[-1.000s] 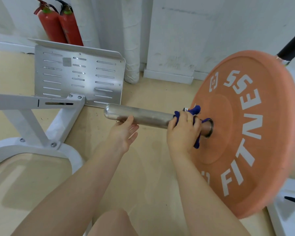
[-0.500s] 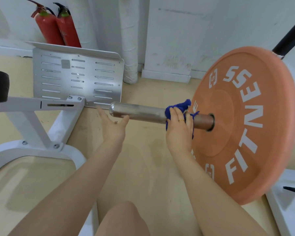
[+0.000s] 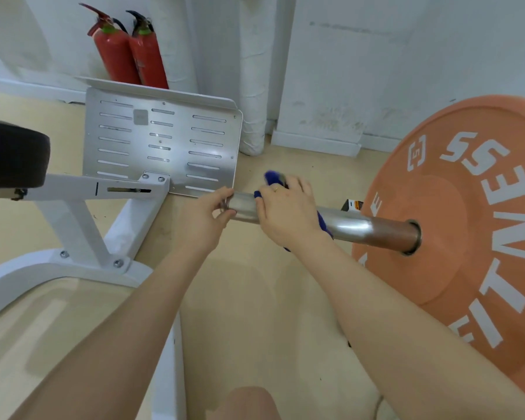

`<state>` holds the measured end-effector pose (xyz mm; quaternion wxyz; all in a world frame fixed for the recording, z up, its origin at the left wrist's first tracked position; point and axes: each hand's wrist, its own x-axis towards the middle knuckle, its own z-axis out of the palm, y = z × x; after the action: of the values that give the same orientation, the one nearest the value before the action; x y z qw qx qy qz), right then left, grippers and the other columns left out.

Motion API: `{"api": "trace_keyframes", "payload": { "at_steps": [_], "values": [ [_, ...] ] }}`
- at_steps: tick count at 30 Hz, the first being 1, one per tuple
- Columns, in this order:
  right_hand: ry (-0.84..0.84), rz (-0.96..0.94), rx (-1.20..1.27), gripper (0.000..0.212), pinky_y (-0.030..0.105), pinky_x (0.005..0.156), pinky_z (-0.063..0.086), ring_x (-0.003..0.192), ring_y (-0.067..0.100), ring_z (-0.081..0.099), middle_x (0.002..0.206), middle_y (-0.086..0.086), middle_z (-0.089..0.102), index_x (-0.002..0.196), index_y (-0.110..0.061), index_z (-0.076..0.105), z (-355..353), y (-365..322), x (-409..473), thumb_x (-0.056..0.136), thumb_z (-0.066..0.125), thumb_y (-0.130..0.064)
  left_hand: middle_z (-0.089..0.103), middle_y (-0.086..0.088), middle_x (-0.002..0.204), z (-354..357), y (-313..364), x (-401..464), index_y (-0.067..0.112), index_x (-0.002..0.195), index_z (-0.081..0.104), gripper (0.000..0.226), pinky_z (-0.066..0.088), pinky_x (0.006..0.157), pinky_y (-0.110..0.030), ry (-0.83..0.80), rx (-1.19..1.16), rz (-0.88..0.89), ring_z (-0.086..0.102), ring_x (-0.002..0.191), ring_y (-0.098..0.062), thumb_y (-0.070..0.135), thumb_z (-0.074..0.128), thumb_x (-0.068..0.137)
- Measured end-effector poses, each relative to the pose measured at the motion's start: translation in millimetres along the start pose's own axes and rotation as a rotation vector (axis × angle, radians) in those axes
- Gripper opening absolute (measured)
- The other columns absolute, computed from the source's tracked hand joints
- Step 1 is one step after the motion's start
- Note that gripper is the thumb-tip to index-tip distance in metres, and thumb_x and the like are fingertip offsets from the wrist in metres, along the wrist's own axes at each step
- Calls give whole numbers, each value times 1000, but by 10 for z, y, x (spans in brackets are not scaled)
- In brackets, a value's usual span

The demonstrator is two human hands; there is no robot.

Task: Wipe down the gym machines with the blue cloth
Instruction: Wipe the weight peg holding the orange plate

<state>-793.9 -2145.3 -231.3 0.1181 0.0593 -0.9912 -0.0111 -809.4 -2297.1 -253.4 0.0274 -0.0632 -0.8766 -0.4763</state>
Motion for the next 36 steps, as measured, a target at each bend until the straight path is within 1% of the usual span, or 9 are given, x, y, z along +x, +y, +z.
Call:
{"api": "trace_keyframes", "payload": {
  "at_steps": [4, 7, 10, 14, 20, 23, 26, 31, 36],
  "values": [
    [-439, 52, 261, 35, 33, 74, 36, 95, 29, 52, 113, 14, 61, 106, -6, 61, -51, 56, 535, 98, 32, -24, 62, 6, 92, -21, -40, 43, 18, 118, 63, 37, 53, 82, -44, -6, -46, -55, 64, 96, -15, 12, 68, 82],
    [-610, 236, 470, 31, 35, 80, 42, 88, 24, 47, 111, 13, 60, 108, -7, 61, -80, 50, 760, 94, 40, -24, 64, 4, 94, -12, -45, 18, 15, 118, 62, 37, 47, 89, -28, 10, -78, -59, 61, 98, -8, 10, 68, 82],
    [-229, 173, 229, 27, 32, 65, 36, 78, 27, 50, 85, 7, 55, 89, -11, 57, 17, -80, 421, 93, 35, -26, 62, 8, 92, -21, -28, -5, 14, 118, 62, 36, 45, 89, -20, 11, -104, -58, 59, 100, -5, 9, 67, 83],
    [266, 7, 23, 26, 32, 68, 40, 70, 24, 57, 76, 3, 62, 84, -11, 63, 279, -209, -115, 81, 41, -24, 61, 8, 91, -28, 12, -9, 11, 116, 63, 35, 38, 74, 4, 1, -152, -74, 57, 93, 1, 2, 66, 82],
    [295, 45, 103, 33, 27, 57, 42, 57, 24, 57, 62, 1, 61, 68, -13, 62, 269, -231, 124, 77, 35, -30, 64, 13, 85, -14, -2, -21, 13, 109, 66, 29, 42, 78, -3, 20, -153, -77, 58, 85, 15, 4, 67, 82],
    [349, 9, 114, 35, 33, 76, 47, 87, 23, 63, 91, 3, 68, 95, -11, 67, 359, -94, -199, 83, 41, -30, 65, 5, 95, -8, -20, -17, 14, 117, 64, 35, 40, 89, -15, 15, -114, -88, 60, 101, -3, 9, 67, 82],
    [414, 22, 8, 38, 40, 96, 43, 111, 27, 58, 117, 8, 64, 117, -5, 62, 517, 44, -417, 89, 45, -25, 64, 7, 95, 19, -46, -15, 15, 118, 63, 36, 38, 87, -12, 27, -97, -98, 60, 104, -4, 13, 68, 83],
    [430, 142, 118, 35, 35, 95, 34, 98, 28, 61, 102, 6, 67, 106, -8, 63, 489, -202, -177, 77, 44, -6, 68, 1, 104, 0, -55, 7, 15, 118, 63, 37, 44, 92, -23, 18, -108, -113, 62, 105, -8, 13, 69, 82],
    [576, 79, 420, 30, 31, 90, 38, 95, 18, 54, 102, 4, 67, 102, -12, 59, 372, -266, -527, 77, 51, 3, 61, 7, 106, -80, 28, 67, 17, 118, 60, 36, 44, 65, -20, -85, -129, -165, 61, 103, -9, 9, 66, 83]
  ]
}}
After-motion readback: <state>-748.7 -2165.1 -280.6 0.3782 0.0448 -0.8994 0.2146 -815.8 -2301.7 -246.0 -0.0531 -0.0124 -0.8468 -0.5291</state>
